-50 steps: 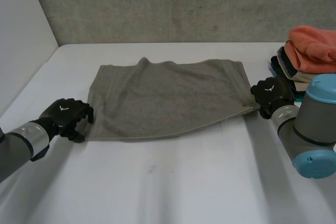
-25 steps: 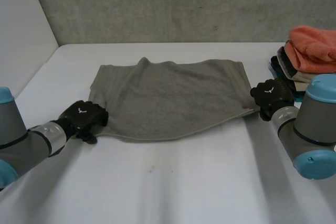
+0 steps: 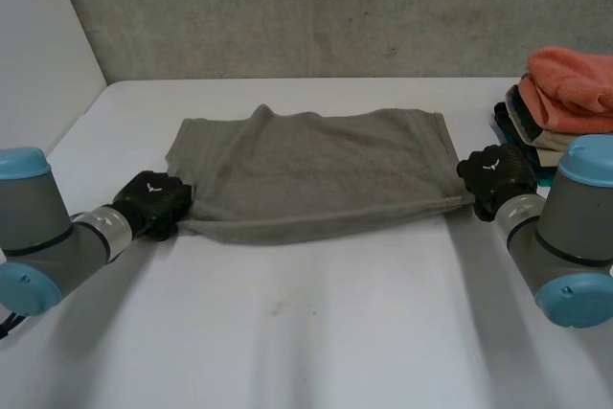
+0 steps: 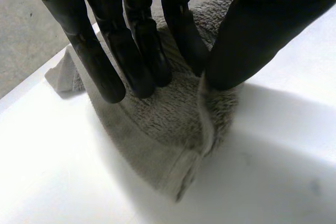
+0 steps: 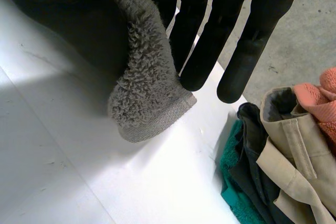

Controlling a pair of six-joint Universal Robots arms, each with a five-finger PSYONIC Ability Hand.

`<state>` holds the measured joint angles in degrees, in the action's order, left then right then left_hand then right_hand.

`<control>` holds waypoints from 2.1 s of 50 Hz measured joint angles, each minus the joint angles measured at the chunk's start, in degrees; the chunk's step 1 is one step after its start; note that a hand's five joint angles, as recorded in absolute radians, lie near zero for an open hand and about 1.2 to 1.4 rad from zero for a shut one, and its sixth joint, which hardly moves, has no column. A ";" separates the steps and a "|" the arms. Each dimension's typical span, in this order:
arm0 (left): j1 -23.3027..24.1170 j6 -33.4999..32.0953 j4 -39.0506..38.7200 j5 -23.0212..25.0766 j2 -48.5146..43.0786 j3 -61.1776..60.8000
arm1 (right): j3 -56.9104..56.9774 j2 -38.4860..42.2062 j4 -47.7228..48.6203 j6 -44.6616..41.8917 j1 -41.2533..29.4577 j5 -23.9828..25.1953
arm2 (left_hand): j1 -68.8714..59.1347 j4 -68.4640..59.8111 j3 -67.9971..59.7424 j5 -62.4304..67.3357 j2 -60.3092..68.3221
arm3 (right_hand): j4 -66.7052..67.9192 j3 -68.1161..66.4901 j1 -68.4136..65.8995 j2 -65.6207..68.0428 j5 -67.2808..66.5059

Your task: Fold the laundry.

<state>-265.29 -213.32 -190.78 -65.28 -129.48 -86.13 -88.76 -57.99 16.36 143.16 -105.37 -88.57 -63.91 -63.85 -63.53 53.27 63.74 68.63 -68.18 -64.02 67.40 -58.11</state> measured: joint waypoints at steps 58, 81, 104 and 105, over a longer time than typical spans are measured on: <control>12.16 -9.03 3.68 -20.09 1.80 9.75 | 7.09 1.85 -6.64 -18.43 1.89 -2.67 | -1.16 -4.79 -4.78 2.92 4.75 | 0.00 0.00 0.00 0.00 0.00; 16.21 -4.30 -2.14 -25.07 6.97 4.89 | 7.00 0.86 -9.60 -5.27 1.56 -0.56 | 51.41 50.55 49.64 -50.05 -50.16 | -56.12 55.81 50.84 -55.22 55.16; 16.40 5.52 -2.77 -21.36 18.47 -11.44 | -9.01 -5.38 -10.43 -2.34 17.17 13.12 | 51.41 50.55 49.64 -50.05 -50.16 | -5.69 5.35 1.30 -3.90 5.43; 16.40 5.54 -2.77 -21.36 18.49 -11.41 | -8.89 -5.11 -9.93 -2.44 17.56 12.81 | 51.41 50.55 49.64 -50.05 -50.16 | -2.75 2.48 0.30 -1.15 3.25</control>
<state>-248.89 -207.78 -193.54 -86.64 -110.99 -97.54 -97.65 -63.10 6.43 140.72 -87.81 -75.77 -12.50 -13.29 -13.88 3.22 13.58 65.88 -65.70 -63.72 66.25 -54.86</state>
